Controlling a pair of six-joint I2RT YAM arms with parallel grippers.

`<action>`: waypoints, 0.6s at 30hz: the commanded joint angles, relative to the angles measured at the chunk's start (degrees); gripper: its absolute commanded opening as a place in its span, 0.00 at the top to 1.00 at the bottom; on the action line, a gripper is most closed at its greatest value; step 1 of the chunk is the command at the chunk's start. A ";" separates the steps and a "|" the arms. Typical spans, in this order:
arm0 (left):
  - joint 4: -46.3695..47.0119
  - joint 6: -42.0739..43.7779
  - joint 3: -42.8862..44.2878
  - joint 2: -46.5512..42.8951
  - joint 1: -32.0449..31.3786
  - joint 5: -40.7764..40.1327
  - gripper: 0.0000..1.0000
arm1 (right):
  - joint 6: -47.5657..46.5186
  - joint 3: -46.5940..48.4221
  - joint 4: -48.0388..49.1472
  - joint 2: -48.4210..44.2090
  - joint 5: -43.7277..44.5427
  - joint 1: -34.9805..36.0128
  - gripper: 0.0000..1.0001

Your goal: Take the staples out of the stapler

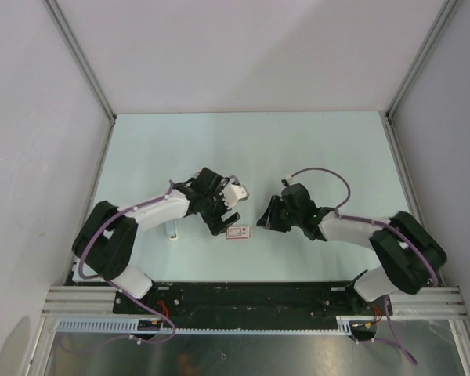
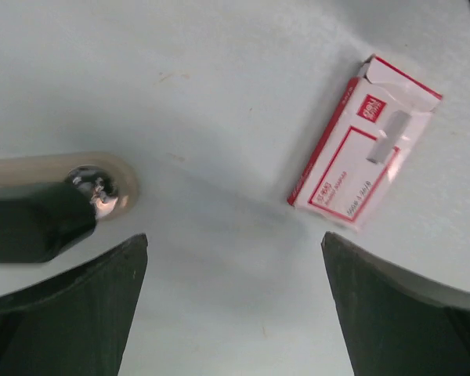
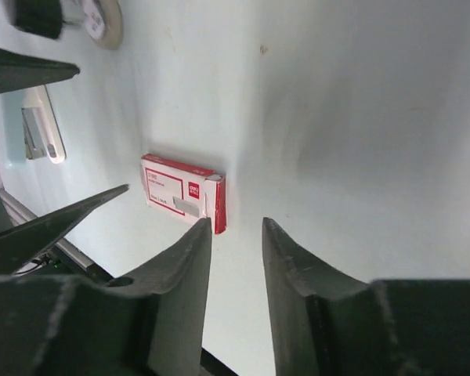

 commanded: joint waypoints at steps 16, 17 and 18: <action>-16.84 -10.33 18.45 -25.21 3.75 -11.04 0.00 | -18.41 11.22 -26.85 -23.85 7.92 -4.58 0.01; -16.81 -11.09 18.43 -25.63 6.27 -9.13 0.00 | -19.13 11.62 -27.44 -24.89 8.46 -4.60 0.01; -16.84 -11.69 18.42 -25.97 9.20 -6.99 0.00 | -19.89 12.04 -28.08 -26.03 9.16 -4.69 0.01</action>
